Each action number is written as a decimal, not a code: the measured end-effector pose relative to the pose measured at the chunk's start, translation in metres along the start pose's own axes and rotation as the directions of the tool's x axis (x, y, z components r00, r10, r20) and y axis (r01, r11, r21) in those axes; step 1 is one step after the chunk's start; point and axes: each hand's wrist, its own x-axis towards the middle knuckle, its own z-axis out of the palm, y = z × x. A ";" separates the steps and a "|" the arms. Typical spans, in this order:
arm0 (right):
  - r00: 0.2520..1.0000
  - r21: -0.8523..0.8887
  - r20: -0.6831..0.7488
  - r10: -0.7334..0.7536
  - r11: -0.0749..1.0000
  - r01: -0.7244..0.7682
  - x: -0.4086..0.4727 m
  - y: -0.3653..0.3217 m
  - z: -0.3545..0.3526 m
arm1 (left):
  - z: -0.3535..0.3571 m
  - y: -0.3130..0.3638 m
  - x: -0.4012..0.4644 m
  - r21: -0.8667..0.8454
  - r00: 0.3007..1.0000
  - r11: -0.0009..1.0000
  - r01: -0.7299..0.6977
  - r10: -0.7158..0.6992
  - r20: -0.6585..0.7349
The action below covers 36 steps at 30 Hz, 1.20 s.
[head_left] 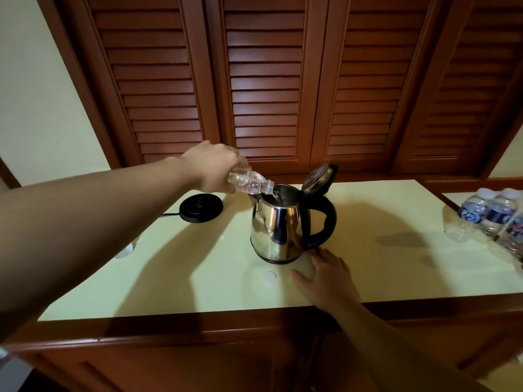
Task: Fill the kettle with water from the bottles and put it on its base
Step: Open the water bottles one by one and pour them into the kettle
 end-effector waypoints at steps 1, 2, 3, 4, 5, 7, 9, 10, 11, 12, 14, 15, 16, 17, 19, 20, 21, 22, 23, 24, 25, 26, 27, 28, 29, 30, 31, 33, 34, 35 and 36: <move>1.000 0.002 0.004 0.002 1.000 -0.002 0.000 0.000 0.000 | -0.001 0.001 0.000 0.001 1.000 1.000 0.000 0.000 0.006; 1.000 0.001 0.006 0.002 1.000 -0.002 0.000 0.000 0.000 | -0.002 0.002 0.000 -0.001 1.000 1.000 0.001 -0.001 0.010; 1.000 0.000 0.008 0.002 1.000 -0.002 0.000 0.001 0.001 | -0.004 0.002 0.000 -0.004 1.000 1.000 0.002 -0.002 0.015; 1.000 -0.001 0.006 -0.001 1.000 0.001 0.000 0.001 0.001 | -0.005 0.002 -0.001 -0.003 1.000 1.000 0.000 0.000 0.018; 1.000 -0.001 0.003 -0.003 1.000 0.003 0.000 0.001 0.001 | -0.006 0.002 -0.001 0.000 1.000 1.000 -0.002 0.002 0.019; 1.000 -0.003 -0.002 -0.005 1.000 0.005 -0.001 0.001 0.000 | -0.007 0.002 -0.001 0.010 1.000 1.000 -0.003 0.003 0.013; 1.000 -0.006 -0.001 -0.006 1.000 0.006 -0.001 0.000 0.000 | -0.008 0.002 0.000 0.021 1.000 1.000 -0.004 0.004 0.004; 1.000 -0.006 -0.003 -0.008 1.000 0.008 -0.001 0.000 0.000 | -0.008 0.002 0.001 0.030 1.000 1.000 -0.006 0.006 0.000; 1.000 -0.006 -0.006 -0.009 1.000 0.009 -0.001 0.000 0.000 | -0.009 0.001 0.002 0.039 1.000 0.999 -0.007 0.007 -0.002; 1.000 -0.007 -0.008 -0.010 1.000 0.010 -0.001 0.000 -0.001 | -0.009 0.001 0.003 0.048 1.000 0.999 -0.006 0.006 -0.001; 1.000 -0.005 -0.012 -0.013 1.000 0.013 -0.001 0.000 -0.001 | -0.010 0.000 0.005 0.054 1.000 0.999 -0.007 0.007 0.001; 1.000 -0.006 -0.016 -0.016 1.000 0.016 -0.002 -0.001 -0.002 | -0.011 0.000 0.006 0.054 1.000 0.998 -0.009 0.009 0.003; 1.000 -0.010 -0.019 -0.020 1.000 0.020 -0.002 -0.001 -0.002 | -0.012 -0.001 0.007 0.051 1.000 0.999 -0.011 0.010 0.003; 1.000 -0.012 -0.022 -0.022 1.000 0.022 -0.002 -0.001 -0.003 | -0.013 -0.001 0.008 0.042 1.000 0.999 -0.012 0.012 0.004; 1.000 -0.005 -0.023 -0.018 1.000 0.018 -0.003 -0.002 -0.004 | -0.015 -0.002 0.011 0.017 1.000 1.000 -0.016 0.016 0.002; 1.000 0.000 -0.021 -0.016 1.000 0.016 -0.003 -0.002 -0.004 | -0.015 -0.003 0.012 0.012 1.000 1.000 -0.022 0.022 0.001; 1.000 0.003 -0.018 -0.014 1.000 0.014 -0.003 -0.001 -0.004 | -0.017 -0.003 0.013 0.012 0.999 0.999 -0.035 0.035 0.000; 1.000 0.005 -0.013 -0.013 1.000 0.013 -0.002 -0.001 -0.003 | -0.018 -0.003 0.014 0.018 0.999 0.999 -0.051 0.051 0.000; 1.000 0.003 -0.010 -0.013 1.000 0.013 -0.002 -0.001 -0.003 | -0.019 -0.003 0.015 0.034 0.997 0.997 -0.071 0.071 0.000; 1.000 -0.001 -0.008 -0.013 1.000 0.013 -0.002 -0.001 -0.003 | -0.021 -0.003 0.016 0.057 0.996 0.994 -0.090 0.090 0.004; 1.000 -0.002 -0.010 -0.013 1.000 0.013 -0.001 -0.001 -0.003 | -0.024 -0.004 0.018 0.087 0.994 0.990 -0.109 0.108 0.011; 1.000 -0.003 -0.014 -0.013 1.000 0.013 -0.002 -0.002 -0.003 | -0.027 -0.004 0.019 0.118 0.992 0.985 -0.126 0.124 0.020; 1.000 -0.004 -0.022 -0.016 1.000 0.016 -0.002 -0.002 -0.004 | -0.030 -0.003 0.020 0.147 0.990 0.979 -0.142 0.139 0.031; 0.999 -0.007 -0.028 -0.018 1.000 0.018 -0.002 -0.002 -0.004 | -0.033 -0.003 0.022 0.170 0.987 0.972 -0.160 0.155 0.040; 0.999 -0.011 -0.032 -0.020 1.000 0.019 -0.003 -0.003 -0.004 | -0.035 -0.002 0.023 0.192 0.984 0.965 -0.177 0.172 0.046; 0.999 -0.013 -0.032 -0.018 1.000 0.018 -0.003 -0.003 -0.004 | -0.038 -0.002 0.025 0.213 0.981 0.958 -0.192 0.186 0.049; 0.999 -0.012 -0.034 -0.016 1.000 0.016 -0.003 -0.003 -0.004 | -0.040 -0.001 0.026 0.228 0.979 0.952 -0.206 0.201 0.046; 0.999 -0.006 -0.034 -0.013 1.000 0.012 -0.003 -0.003 -0.004 | -0.043 0.000 0.029 0.249 0.976 0.945 -0.214 0.216 0.020; 0.999 -0.004 -0.032 -0.013 1.000 0.013 -0.003 -0.003 -0.004 | -0.043 0.000 0.029 0.248 0.978 0.947 -0.202 0.209 -0.003; 0.999 -0.003 -0.030 -0.014 1.000 0.014 -0.003 -0.003 -0.004 | -0.042 -0.001 0.029 0.239 0.981 0.955 -0.177 0.190 -0.034; 1.000 -0.001 -0.024 -0.014 1.000 0.014 -0.003 -0.002 -0.004 | -0.038 -0.002 0.029 0.212 0.986 0.968 -0.137 0.154 -0.067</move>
